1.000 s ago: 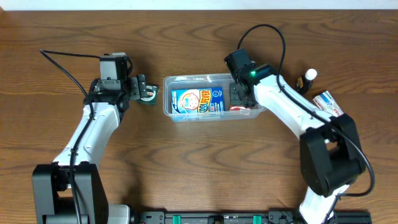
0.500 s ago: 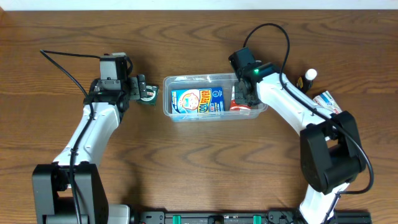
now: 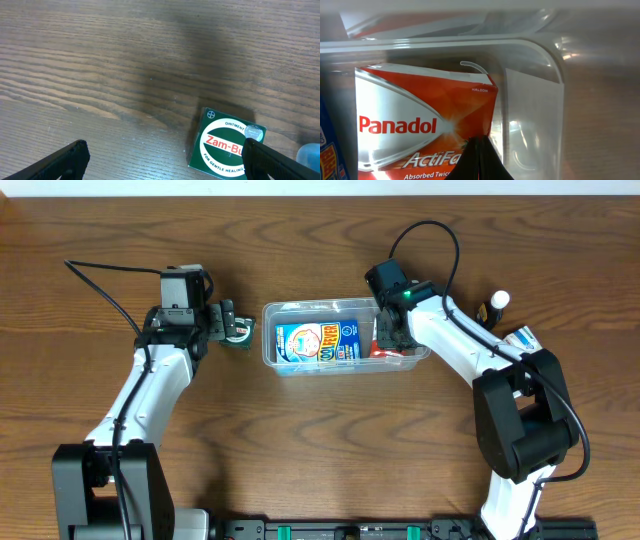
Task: Pack container
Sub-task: 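Lower the Panadol box beside the blue box and release, then push the Panadol box down into the container with right gripper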
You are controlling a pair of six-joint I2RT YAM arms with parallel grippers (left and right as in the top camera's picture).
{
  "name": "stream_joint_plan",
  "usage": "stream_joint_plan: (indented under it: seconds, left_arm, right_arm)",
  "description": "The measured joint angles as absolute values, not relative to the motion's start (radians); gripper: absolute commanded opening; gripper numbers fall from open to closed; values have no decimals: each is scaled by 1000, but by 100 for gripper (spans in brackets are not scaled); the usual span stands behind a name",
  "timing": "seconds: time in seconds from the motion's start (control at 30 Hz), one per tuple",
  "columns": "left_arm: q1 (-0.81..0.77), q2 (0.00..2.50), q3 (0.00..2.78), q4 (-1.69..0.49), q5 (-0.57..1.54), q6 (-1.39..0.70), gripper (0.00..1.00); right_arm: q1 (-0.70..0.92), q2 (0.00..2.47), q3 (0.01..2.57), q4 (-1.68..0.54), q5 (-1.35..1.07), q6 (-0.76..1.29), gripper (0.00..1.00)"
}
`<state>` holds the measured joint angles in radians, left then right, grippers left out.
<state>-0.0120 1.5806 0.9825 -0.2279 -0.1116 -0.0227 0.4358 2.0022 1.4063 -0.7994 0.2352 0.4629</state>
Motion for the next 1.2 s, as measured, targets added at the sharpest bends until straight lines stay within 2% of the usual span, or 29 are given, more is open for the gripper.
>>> stream_joint_plan:
  seconds: [0.4,0.67,1.2]
  left_arm:
    - [-12,1581,982,-228,-112,-23,98]
    - [-12,1581,982,-228,-112,-23,98]
    - [-12,1581,982,-228,-112,-23,98]
  right_arm:
    - [421,2003,1413,-721,58,430,1]
    - [421,2004,1415,-710,2,319,1]
    - [421,2022,1614,-867,2,237,1]
